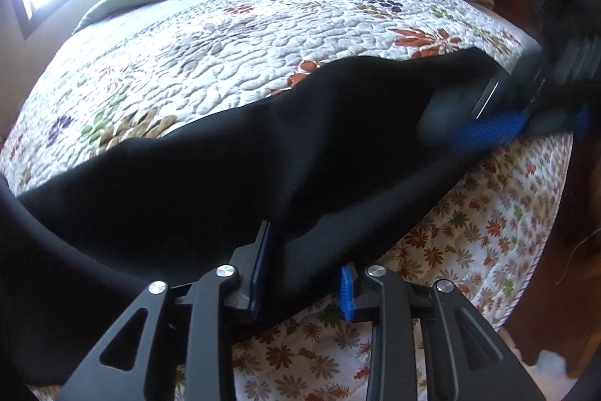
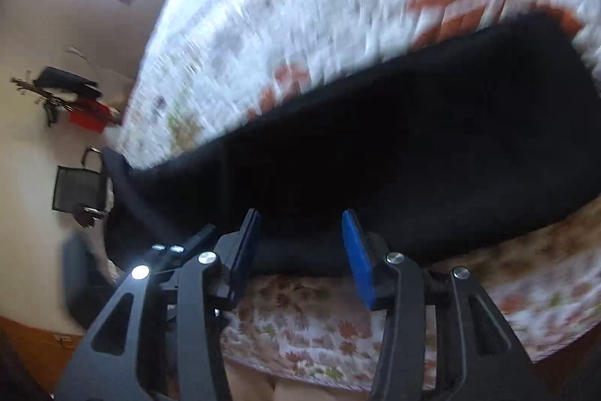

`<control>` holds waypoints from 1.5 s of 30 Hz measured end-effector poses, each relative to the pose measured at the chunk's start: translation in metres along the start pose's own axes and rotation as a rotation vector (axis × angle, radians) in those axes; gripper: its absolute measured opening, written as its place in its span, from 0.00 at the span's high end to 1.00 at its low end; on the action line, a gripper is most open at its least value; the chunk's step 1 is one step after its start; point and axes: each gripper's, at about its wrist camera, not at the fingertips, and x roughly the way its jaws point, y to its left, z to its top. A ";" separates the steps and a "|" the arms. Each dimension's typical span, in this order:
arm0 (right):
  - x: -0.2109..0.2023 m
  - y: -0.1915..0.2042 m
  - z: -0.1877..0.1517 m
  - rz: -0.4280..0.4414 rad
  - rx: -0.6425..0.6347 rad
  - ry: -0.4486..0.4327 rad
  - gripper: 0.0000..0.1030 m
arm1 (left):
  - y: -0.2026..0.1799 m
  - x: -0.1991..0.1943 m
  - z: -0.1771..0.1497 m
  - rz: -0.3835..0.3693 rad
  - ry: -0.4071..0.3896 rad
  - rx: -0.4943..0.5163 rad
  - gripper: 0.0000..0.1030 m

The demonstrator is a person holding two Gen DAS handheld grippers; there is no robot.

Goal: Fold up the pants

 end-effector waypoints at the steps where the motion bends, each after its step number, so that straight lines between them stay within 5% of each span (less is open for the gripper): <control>1: 0.008 0.002 -0.004 -0.033 -0.014 -0.012 0.55 | 0.002 -0.006 0.000 0.000 0.012 -0.014 0.59; 5: 0.011 0.014 -0.004 -0.087 -0.080 -0.037 0.51 | 0.026 -0.034 -0.003 0.026 0.014 -0.131 0.29; 13: 0.024 0.030 -0.001 -0.138 -0.107 -0.045 0.50 | 0.132 -0.055 0.012 0.224 0.077 -0.454 0.25; 17: 0.023 0.025 -0.015 -0.123 -0.098 -0.044 0.49 | 0.175 -0.049 0.017 0.160 0.109 -0.589 0.25; 23: 0.018 0.019 -0.018 -0.114 -0.102 -0.045 0.49 | 0.198 -0.039 0.038 0.149 0.153 -0.624 0.24; 29: 0.015 0.015 -0.020 -0.105 -0.101 -0.049 0.49 | 0.208 -0.008 0.048 0.137 0.310 -0.624 0.21; 31: 0.014 0.014 -0.020 -0.102 -0.100 -0.050 0.49 | 0.211 -0.004 0.048 0.119 0.333 -0.630 0.27; 34: 0.013 0.012 -0.020 -0.090 -0.092 -0.048 0.49 | 0.217 -0.006 0.042 0.105 0.339 -0.658 0.61; 37: 0.012 0.009 -0.019 -0.075 -0.086 -0.046 0.49 | 0.217 -0.022 0.030 0.068 0.291 -0.660 0.79; 40: 0.010 0.006 -0.018 -0.061 -0.080 -0.043 0.49 | 0.212 -0.050 0.003 0.029 0.181 -0.716 0.91; 45: 0.009 0.008 -0.018 -0.080 -0.093 -0.041 0.49 | 0.185 -0.076 -0.063 0.075 0.029 -0.768 0.91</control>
